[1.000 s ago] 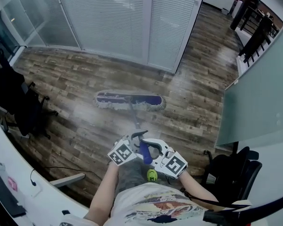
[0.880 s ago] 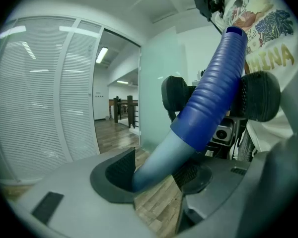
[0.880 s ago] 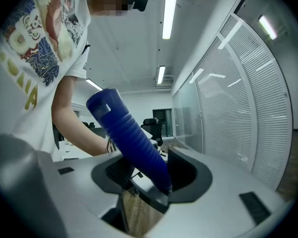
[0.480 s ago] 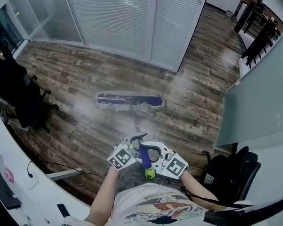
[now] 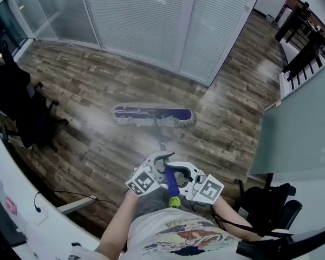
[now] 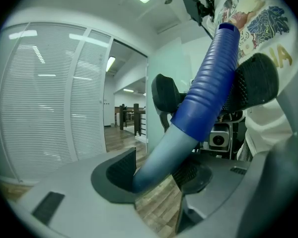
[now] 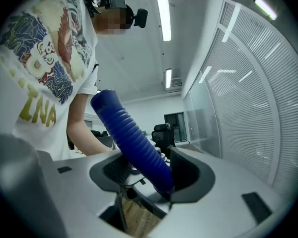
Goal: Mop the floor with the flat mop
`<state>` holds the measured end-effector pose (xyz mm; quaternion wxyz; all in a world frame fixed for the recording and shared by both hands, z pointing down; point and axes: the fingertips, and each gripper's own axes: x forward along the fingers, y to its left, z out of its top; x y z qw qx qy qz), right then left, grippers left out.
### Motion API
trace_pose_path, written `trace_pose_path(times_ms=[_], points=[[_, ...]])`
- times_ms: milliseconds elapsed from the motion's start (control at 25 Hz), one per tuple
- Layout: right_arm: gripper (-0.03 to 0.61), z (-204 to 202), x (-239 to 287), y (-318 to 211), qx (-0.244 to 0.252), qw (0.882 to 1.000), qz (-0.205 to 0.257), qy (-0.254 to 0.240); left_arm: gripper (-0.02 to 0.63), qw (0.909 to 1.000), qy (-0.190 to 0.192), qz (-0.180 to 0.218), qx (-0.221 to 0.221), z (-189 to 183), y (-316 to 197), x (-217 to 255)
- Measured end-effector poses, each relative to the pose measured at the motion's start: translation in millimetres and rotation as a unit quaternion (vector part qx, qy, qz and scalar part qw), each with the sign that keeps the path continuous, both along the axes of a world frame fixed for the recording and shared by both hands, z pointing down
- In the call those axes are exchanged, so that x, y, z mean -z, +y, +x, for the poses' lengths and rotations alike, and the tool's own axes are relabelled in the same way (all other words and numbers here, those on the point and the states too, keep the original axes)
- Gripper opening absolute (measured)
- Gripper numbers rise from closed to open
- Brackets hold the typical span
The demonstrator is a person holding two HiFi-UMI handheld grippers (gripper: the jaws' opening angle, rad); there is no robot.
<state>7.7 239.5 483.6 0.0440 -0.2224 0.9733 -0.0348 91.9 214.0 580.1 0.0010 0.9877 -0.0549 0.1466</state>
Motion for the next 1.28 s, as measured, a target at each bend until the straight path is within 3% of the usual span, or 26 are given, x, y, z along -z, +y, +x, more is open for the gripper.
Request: trace_pose_path(times_ms=[240,480,920,1280], points=[[0.225,-30,-5,-70,0.004,1.000,0.001,0.018,0.183,1.0000,-0.003,0.000,-0.009,-29,-71,-1],[0.229,-35,-8,-123,-0.004,1.000,0.002,0.010,0.183,0.9998,-0.005,0.005,-0.016,-34,-123,-4],[0.236,6,-29,-210,-0.017,0.999,-0.043,0.012,0.184,0.9989,-0.025,0.005,-0.039,2,-210,-17],[0.238,60,-26,-358,-0.016,0.999,-0.043,-0.010,0.184,0.9977,-0.049,0.009,-0.046,53,-359,-16]])
